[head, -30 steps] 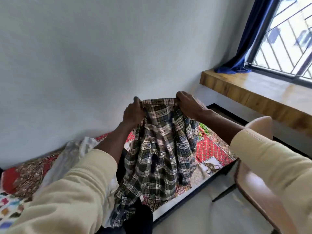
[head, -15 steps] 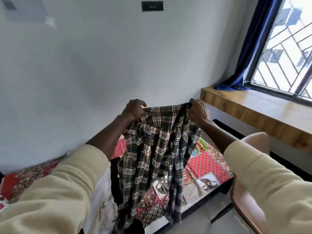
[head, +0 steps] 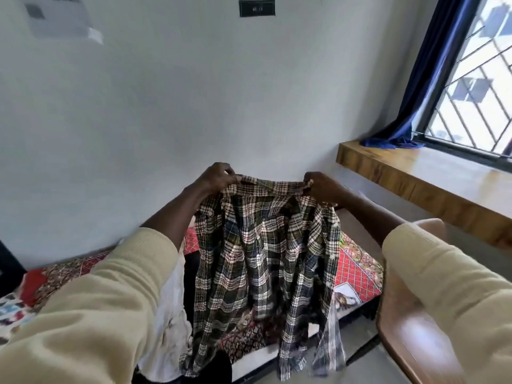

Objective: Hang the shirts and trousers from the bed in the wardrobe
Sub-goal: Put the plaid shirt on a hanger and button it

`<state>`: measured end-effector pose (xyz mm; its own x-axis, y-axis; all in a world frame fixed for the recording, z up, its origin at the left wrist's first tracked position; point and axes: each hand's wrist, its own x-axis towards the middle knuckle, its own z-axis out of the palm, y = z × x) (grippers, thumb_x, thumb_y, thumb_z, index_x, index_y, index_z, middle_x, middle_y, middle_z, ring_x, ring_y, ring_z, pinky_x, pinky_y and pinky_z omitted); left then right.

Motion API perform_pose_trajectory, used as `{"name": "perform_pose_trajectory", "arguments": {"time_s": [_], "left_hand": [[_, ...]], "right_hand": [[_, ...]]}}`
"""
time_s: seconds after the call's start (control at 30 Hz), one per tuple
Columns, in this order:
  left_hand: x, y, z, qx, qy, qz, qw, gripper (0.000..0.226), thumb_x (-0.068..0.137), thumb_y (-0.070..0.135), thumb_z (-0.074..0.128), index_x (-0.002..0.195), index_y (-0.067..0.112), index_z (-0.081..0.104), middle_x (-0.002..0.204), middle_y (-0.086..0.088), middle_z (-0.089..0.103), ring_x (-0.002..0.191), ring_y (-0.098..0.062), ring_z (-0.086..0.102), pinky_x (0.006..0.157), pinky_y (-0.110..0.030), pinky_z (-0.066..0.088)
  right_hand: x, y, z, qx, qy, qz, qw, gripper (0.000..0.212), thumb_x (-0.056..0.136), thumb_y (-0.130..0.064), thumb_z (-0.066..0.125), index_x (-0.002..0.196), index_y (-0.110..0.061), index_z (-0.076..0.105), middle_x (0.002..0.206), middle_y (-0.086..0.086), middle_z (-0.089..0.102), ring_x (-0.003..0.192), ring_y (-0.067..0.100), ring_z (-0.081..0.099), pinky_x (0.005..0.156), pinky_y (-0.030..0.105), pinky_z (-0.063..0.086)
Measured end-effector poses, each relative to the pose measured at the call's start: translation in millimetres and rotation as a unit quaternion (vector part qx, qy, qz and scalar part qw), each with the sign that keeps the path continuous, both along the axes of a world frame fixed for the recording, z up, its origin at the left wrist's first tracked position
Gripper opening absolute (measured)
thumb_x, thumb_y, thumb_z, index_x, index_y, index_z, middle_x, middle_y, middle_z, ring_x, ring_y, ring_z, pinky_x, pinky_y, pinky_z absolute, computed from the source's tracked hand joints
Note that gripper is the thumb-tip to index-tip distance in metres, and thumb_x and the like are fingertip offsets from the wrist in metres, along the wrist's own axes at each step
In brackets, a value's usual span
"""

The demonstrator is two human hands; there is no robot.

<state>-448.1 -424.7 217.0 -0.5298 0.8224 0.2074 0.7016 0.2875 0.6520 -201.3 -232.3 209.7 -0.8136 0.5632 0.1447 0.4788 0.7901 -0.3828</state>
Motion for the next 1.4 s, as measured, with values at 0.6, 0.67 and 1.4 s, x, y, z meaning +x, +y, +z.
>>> {"name": "perform_pose_trajectory", "arguments": {"time_s": [0.6, 0.67, 1.4], "left_hand": [[55.6, 11.6, -25.2, -0.258, -0.233, -0.168, 0.922, 0.011, 0.08, -0.002, 0.064, 0.079, 0.004, 0.055, 0.064, -0.009, 0.048, 0.05, -0.017, 0.044, 0.047, -0.025, 0.04], [68.5, 22.2, -39.3, -0.143, -0.204, -0.112, 0.962, 0.008, 0.079, -0.002, 0.062, 0.074, 0.003, 0.058, 0.062, -0.012, 0.049, 0.044, -0.016, 0.042, 0.04, -0.022, 0.038], [65.1, 59.1, -105.0, -0.096, -0.118, -0.247, 0.957, 0.079, 0.07, 0.025, 0.087, 0.14, 0.011, 0.052, 0.144, -0.005, 0.051, 0.133, -0.018, 0.045, 0.109, -0.034, 0.04]], "right_hand": [[-2.9, -6.8, -10.0, 0.022, 0.128, -0.19, 0.973, 0.029, 0.077, -0.008, 0.057, 0.095, -0.018, 0.077, 0.101, 0.01, 0.072, 0.097, 0.032, 0.065, 0.078, 0.036, 0.053], [-4.6, -17.7, -18.9, -0.008, 0.079, -0.229, 0.97, 0.016, 0.078, -0.013, 0.058, 0.089, -0.013, 0.069, 0.089, 0.013, 0.068, 0.088, 0.034, 0.065, 0.069, 0.037, 0.051], [11.9, -41.7, 7.5, -0.585, 0.17, 0.083, 0.788, 0.008, 0.096, -0.001, 0.053, 0.097, -0.001, 0.061, 0.087, 0.012, 0.067, 0.075, 0.021, 0.068, 0.072, 0.034, 0.06]]}}
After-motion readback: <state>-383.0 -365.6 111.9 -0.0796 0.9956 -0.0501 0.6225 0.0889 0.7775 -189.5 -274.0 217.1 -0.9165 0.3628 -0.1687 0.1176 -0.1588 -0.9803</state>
